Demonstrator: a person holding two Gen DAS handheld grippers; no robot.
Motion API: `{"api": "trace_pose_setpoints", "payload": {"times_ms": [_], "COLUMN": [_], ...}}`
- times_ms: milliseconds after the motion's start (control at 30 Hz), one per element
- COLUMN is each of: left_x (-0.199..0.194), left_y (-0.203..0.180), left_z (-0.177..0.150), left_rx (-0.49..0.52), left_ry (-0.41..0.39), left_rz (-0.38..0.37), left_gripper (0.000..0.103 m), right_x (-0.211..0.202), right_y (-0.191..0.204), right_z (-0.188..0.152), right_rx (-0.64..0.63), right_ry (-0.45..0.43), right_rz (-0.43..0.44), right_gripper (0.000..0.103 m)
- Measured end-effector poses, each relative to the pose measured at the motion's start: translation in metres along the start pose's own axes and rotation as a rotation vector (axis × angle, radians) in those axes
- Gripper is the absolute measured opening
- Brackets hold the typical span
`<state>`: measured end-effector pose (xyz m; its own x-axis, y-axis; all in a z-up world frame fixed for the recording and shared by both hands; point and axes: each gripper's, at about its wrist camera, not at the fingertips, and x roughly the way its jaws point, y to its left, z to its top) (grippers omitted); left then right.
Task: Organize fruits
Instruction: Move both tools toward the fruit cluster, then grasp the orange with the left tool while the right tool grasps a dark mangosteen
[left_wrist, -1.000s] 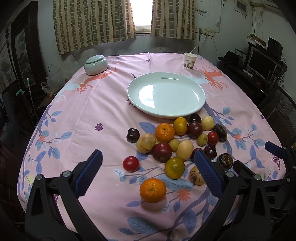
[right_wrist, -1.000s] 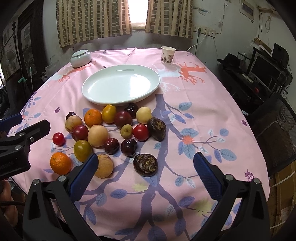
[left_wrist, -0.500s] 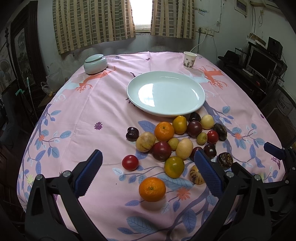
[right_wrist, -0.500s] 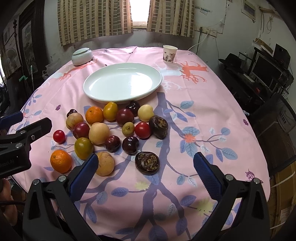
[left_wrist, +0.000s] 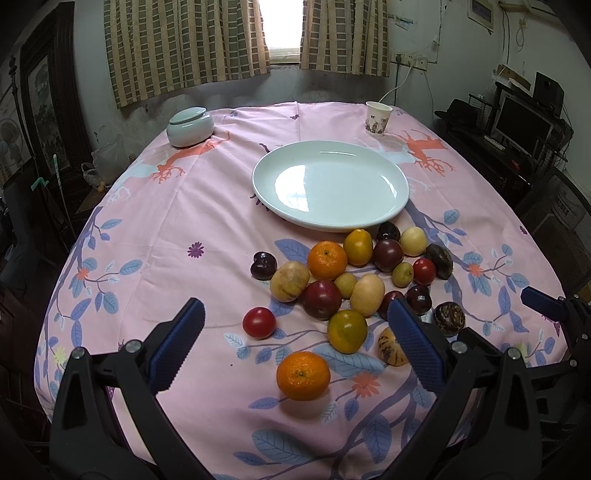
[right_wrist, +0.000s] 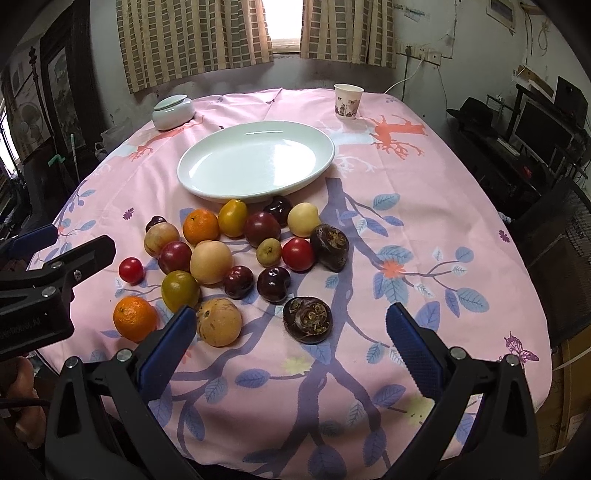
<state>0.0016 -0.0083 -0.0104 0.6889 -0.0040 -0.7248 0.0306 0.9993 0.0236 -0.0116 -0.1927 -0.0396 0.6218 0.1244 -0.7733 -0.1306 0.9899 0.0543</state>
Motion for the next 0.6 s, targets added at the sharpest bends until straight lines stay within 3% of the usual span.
{"api": "trace_pose_setpoints", "payload": {"times_ms": [400,600], "left_x": [0.011,0.035], "left_y": [0.004,0.028], "left_z": [-0.011,-0.039], "left_rx": [-0.015,-0.028], "left_ry": [0.019,0.104], "left_rz": [0.022,0.055], "left_gripper": [0.101,0.101], "right_x": [-0.007,0.001], "right_y": [-0.01,-0.036], "right_z": [-0.009,-0.026], "right_rx": [-0.053,-0.063], "right_ry": [-0.02,0.014], "right_rz": [-0.009,-0.016], "right_gripper": [0.102,0.102]}}
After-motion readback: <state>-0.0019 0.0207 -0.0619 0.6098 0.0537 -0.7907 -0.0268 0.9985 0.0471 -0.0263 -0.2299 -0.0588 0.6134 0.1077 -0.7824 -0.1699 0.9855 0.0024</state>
